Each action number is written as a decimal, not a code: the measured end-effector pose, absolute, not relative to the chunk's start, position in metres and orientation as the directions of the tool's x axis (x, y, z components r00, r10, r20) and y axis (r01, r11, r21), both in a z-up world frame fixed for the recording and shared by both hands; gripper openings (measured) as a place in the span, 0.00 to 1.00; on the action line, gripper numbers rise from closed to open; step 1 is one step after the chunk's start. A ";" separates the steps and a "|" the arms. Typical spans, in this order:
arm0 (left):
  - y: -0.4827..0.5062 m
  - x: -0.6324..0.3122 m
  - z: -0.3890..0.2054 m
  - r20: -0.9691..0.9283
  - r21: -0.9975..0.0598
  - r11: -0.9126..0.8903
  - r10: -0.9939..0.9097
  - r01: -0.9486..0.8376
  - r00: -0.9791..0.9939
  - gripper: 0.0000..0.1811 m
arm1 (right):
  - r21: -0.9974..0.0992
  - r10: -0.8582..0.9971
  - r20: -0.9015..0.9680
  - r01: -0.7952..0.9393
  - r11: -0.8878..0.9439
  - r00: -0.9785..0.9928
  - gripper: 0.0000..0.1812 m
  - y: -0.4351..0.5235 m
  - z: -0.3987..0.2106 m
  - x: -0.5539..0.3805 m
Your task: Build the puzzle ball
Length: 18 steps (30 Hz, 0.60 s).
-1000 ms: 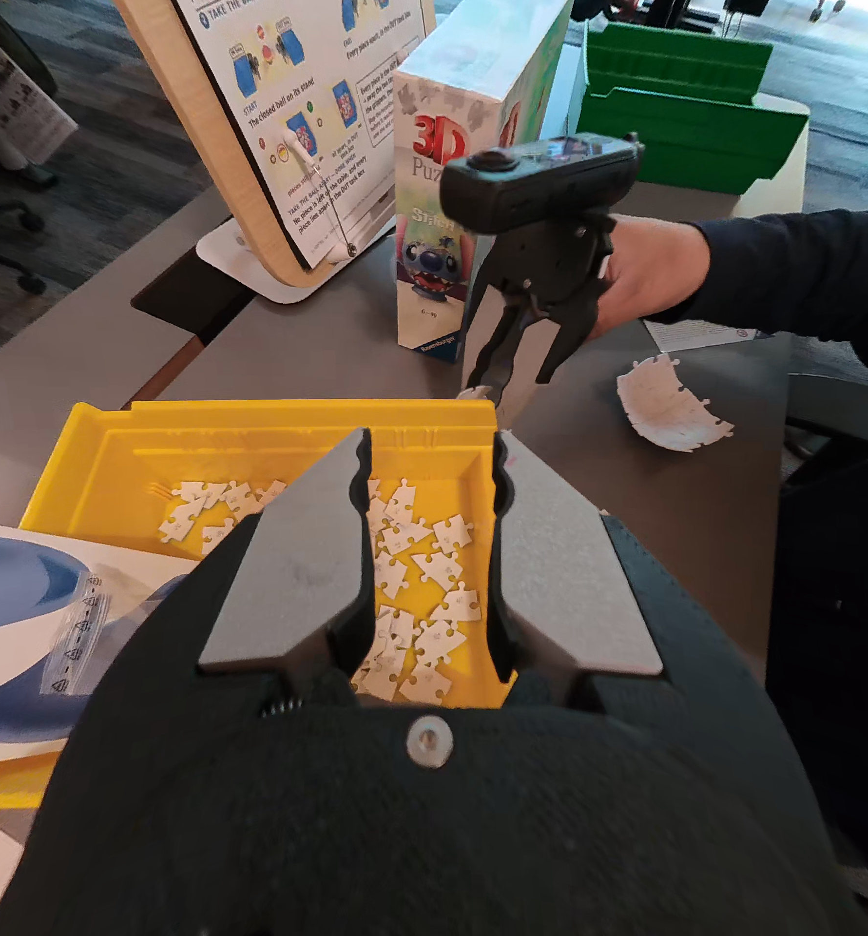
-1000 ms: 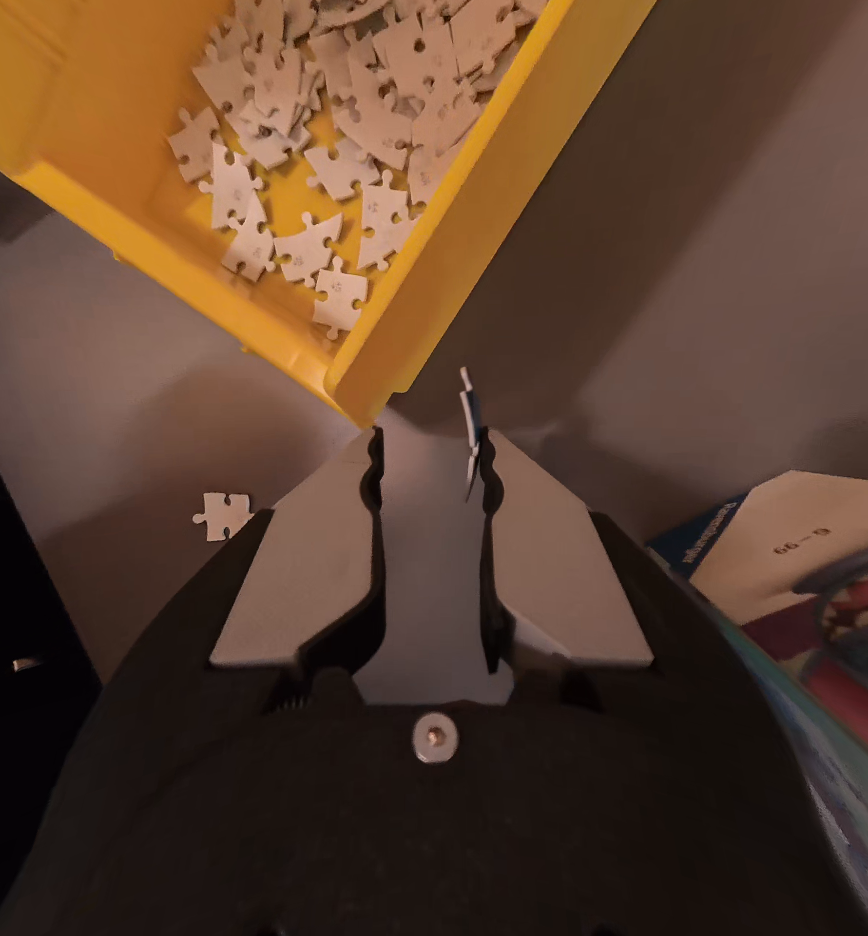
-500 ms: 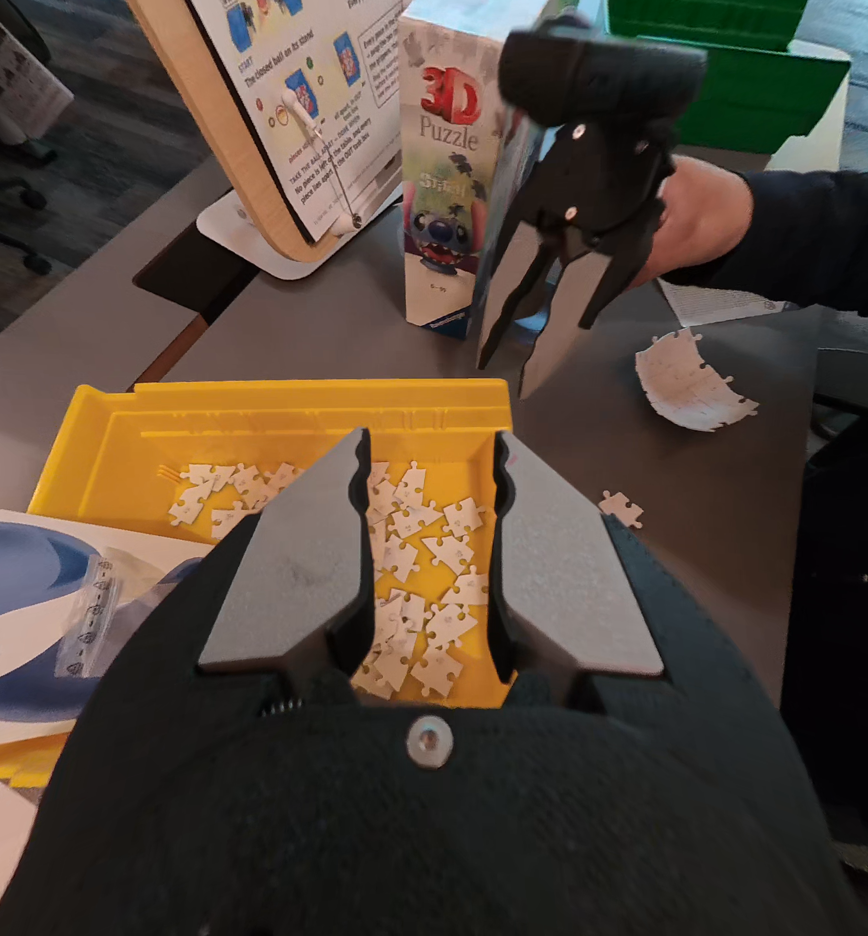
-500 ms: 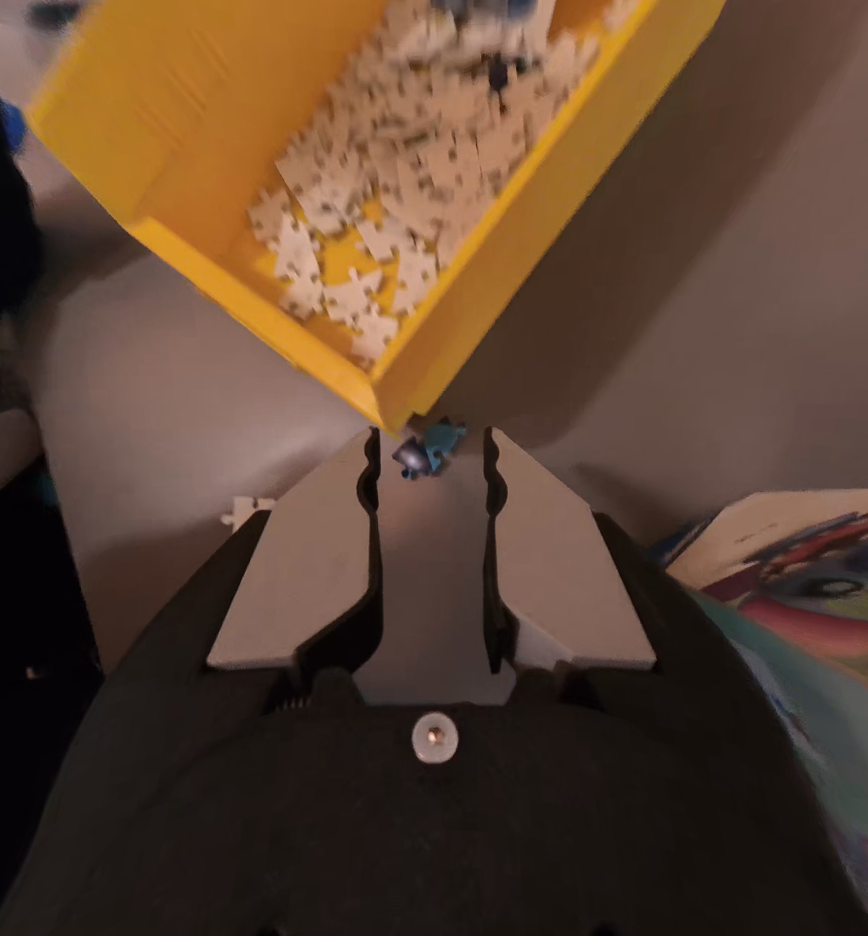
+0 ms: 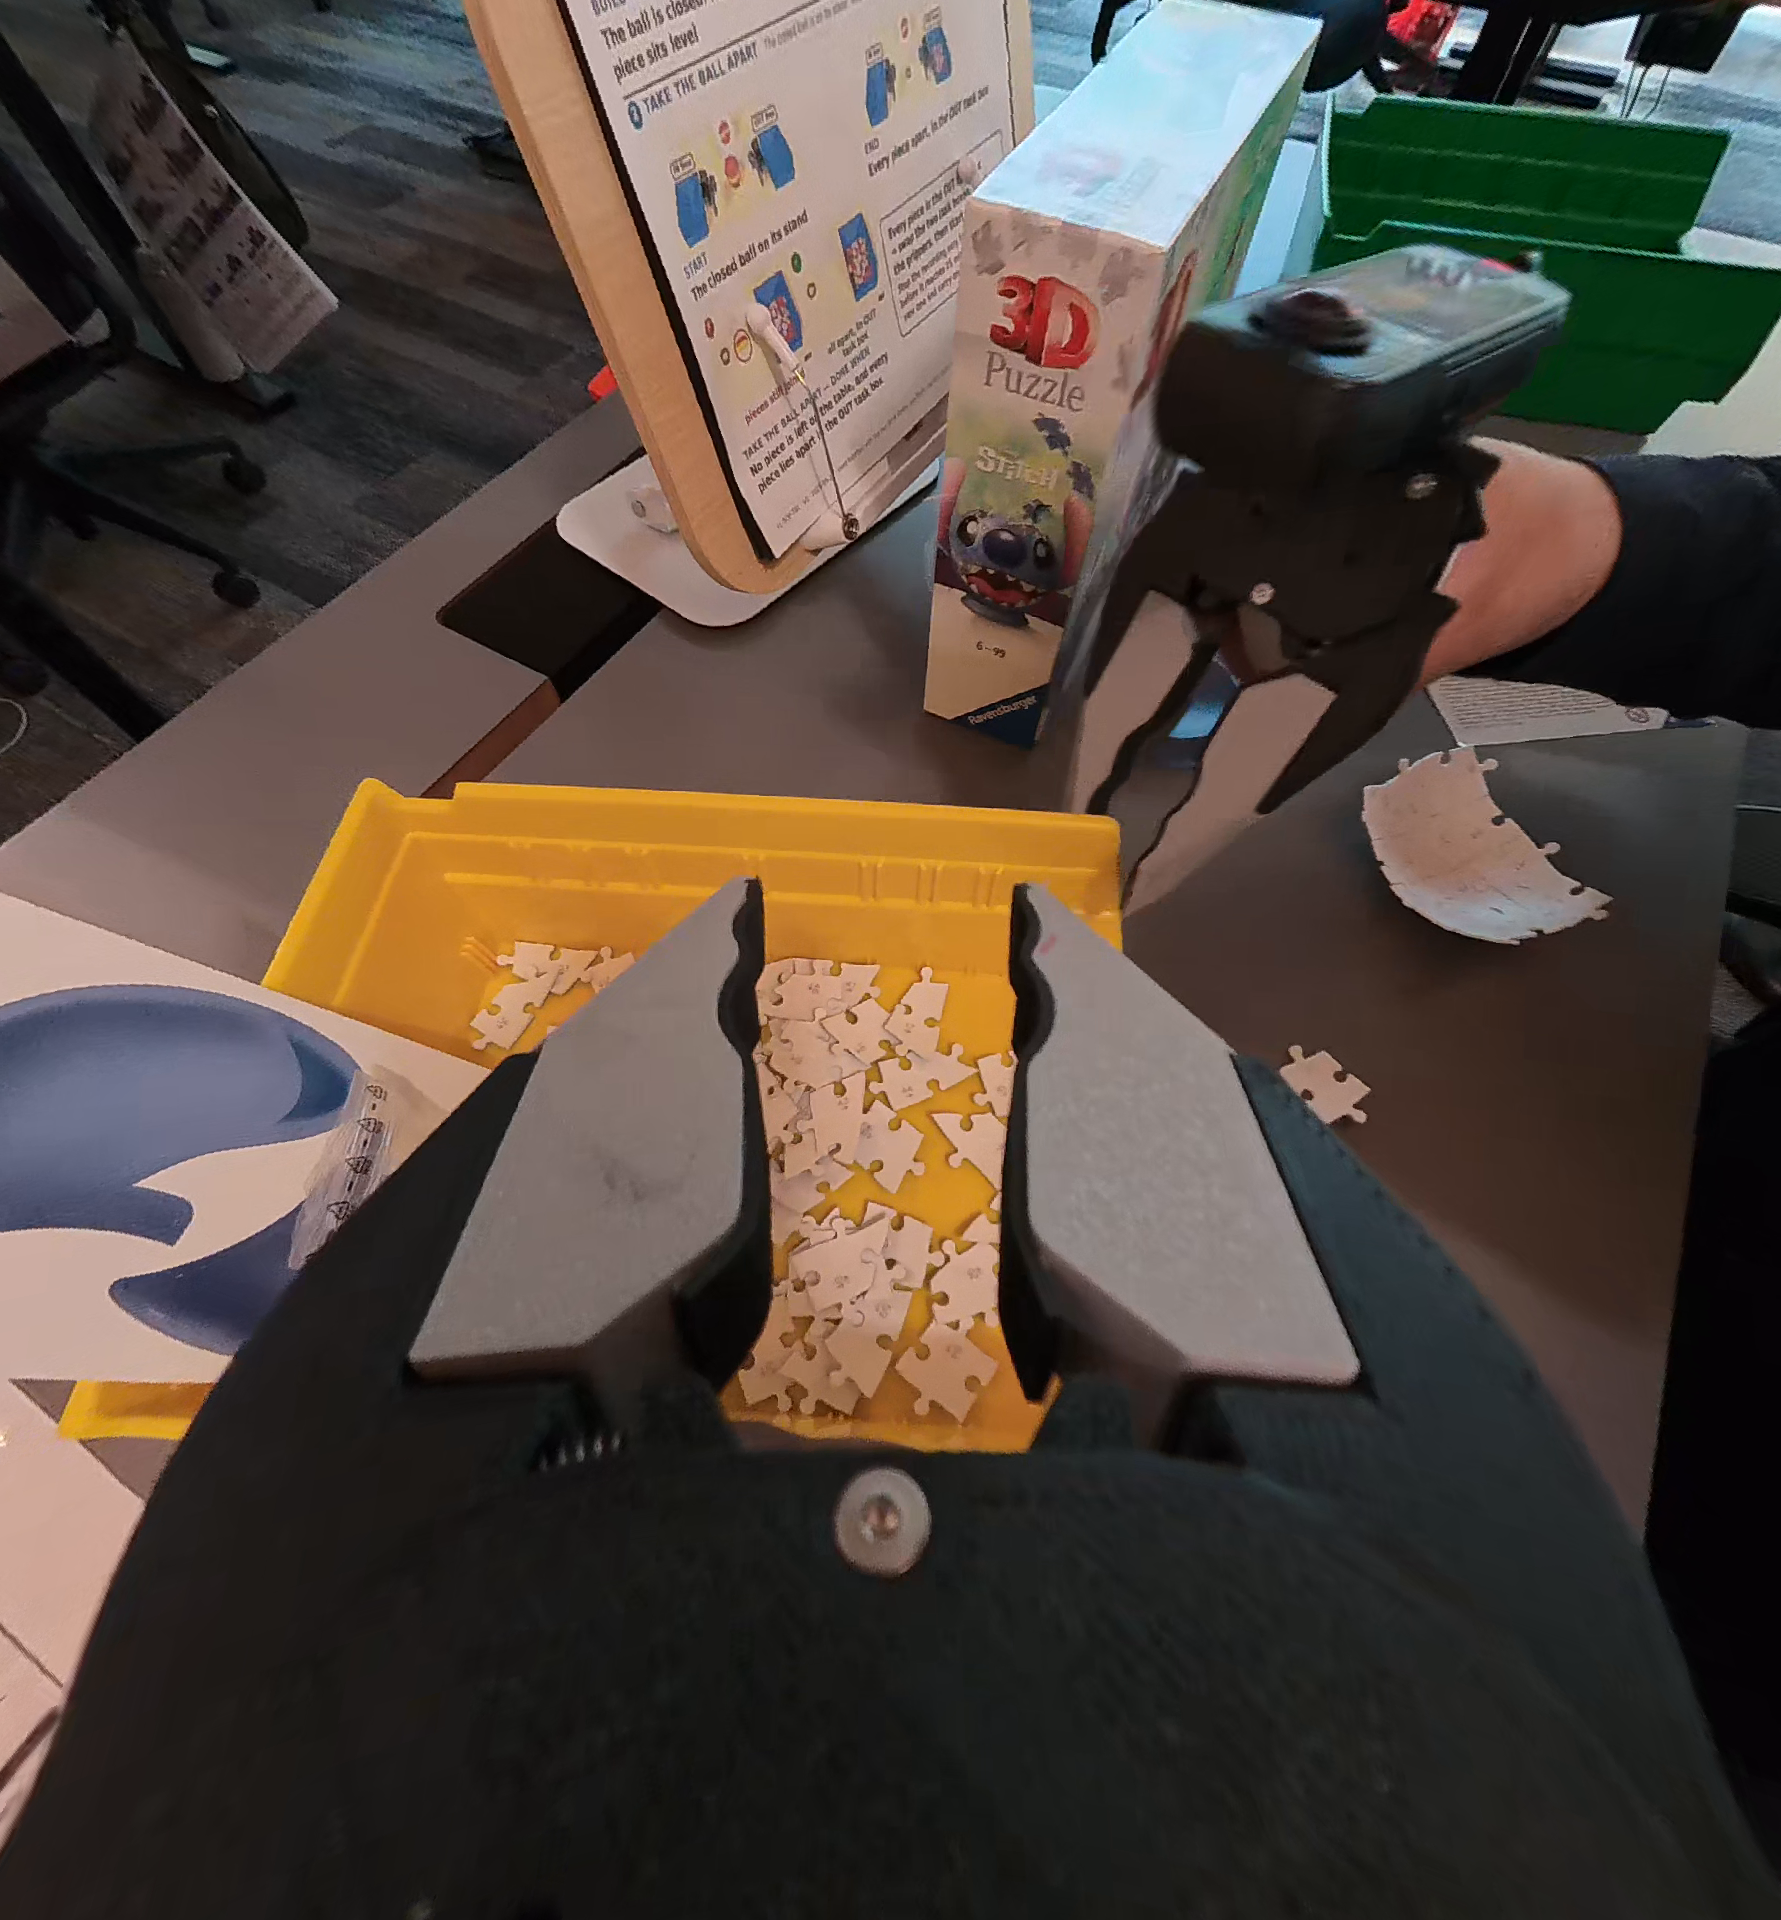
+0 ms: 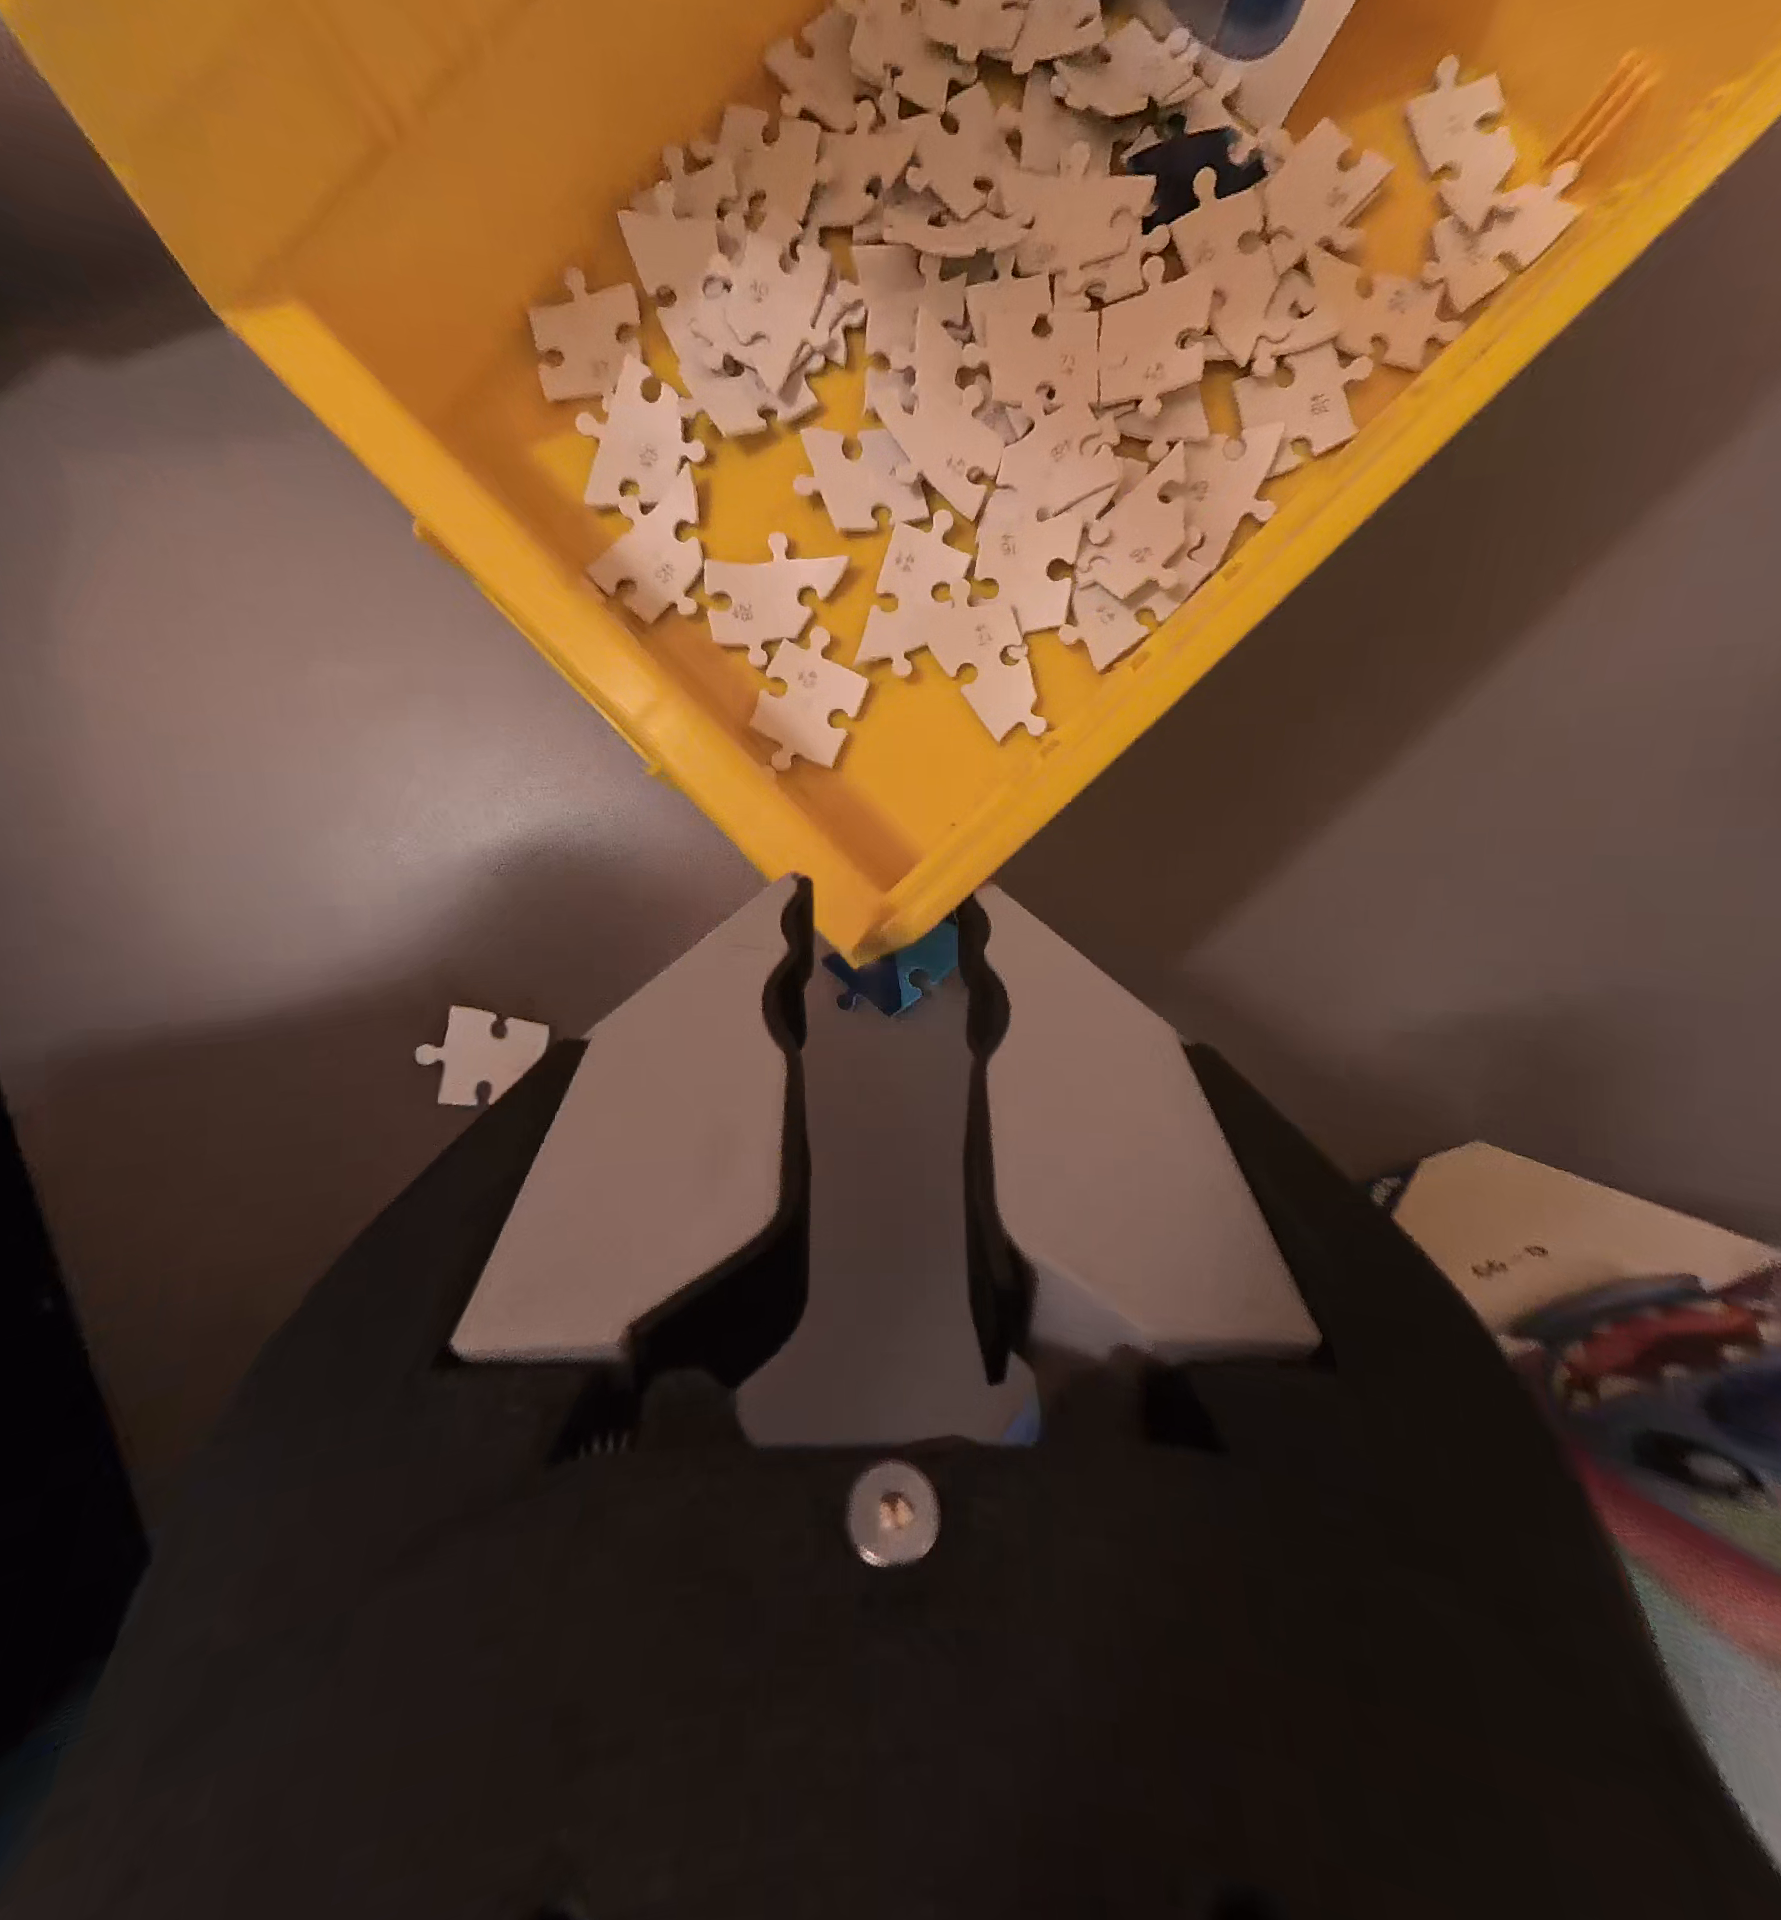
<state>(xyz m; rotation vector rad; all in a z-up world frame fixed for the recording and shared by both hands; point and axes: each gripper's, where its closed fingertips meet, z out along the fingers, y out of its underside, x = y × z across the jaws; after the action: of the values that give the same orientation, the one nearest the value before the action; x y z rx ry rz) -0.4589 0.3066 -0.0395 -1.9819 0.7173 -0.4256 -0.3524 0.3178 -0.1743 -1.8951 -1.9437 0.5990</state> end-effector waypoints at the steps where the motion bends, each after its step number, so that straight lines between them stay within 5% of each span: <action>1: 0.306 -0.460 -0.038 -0.004 -0.874 -0.371 -0.640 -0.313 0.769 0.25 | -0.552 0.999 -0.020 0.834 0.017 -0.034 0.14 0.317 -0.170 -0.349; 6: 0.305 -0.468 -0.033 -0.015 -0.882 -0.360 -0.624 -0.304 0.782 0.25 | -0.540 0.991 -0.130 0.840 -0.055 -0.019 0.22 0.309 -0.188 -0.325; 18: 0.305 -0.461 -0.037 -0.034 -0.871 -0.361 -0.633 -0.333 0.774 0.25 | -0.445 0.999 0.022 0.895 -0.016 0.029 0.25 0.323 -0.248 -0.327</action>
<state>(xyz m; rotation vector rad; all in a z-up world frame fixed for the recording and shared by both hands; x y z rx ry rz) -0.4610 0.3046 -0.0368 -1.9761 0.7271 -0.3800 -0.3271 0.3235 -0.2482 -1.9774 -1.9309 0.4309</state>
